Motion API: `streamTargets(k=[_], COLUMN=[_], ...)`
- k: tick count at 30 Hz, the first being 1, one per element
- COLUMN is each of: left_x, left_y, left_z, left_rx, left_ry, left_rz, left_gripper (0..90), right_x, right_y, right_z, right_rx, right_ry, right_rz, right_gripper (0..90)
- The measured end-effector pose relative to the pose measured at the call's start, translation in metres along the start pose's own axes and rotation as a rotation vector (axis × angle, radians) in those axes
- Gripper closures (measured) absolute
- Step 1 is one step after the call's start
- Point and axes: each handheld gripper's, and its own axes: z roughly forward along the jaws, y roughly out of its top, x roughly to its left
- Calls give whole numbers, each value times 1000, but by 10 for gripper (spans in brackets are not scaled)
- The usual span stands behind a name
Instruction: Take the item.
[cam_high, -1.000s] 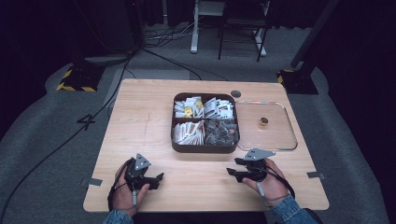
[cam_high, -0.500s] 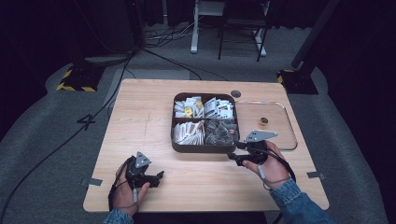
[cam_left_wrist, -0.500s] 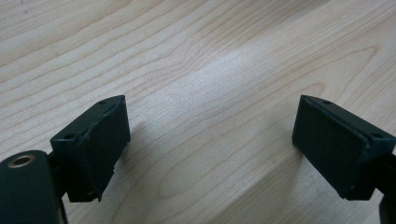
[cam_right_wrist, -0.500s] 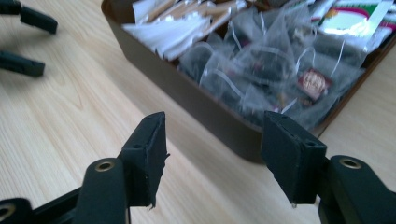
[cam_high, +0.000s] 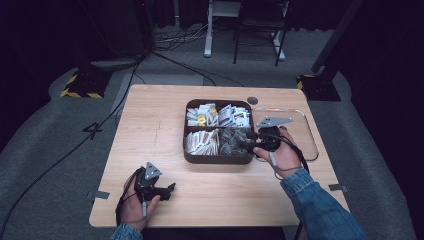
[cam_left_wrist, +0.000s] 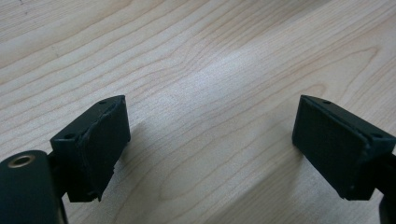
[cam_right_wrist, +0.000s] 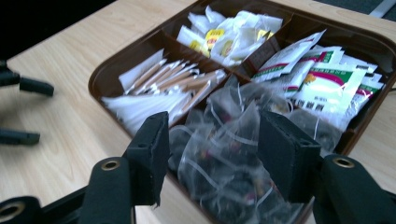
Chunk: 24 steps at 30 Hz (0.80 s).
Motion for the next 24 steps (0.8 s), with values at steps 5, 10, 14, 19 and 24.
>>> streamTargets(k=[5,10,14,19,24], left_x=[0,0,0,0,0], left_y=[0,0,0,0,0], left_z=[0,0,0,0,0], left_rx=[0,0,0,3,-2], left_ry=[-1,-1,-1,-3,-3], left_rz=[1,1,-1,-1,-3], left_gripper=[117,117,117,116,116], right_x=[-9,-20,-32,-45,-55], right_y=[18,32,39,43,46], right_z=[9,26,43,59,73], right_rx=[-7,10,26,36,54], right_ry=[-15,-72,-84,-80,-84], right_rz=[15,-1,40,99,132], right_gripper=[459,473,499,546,578])
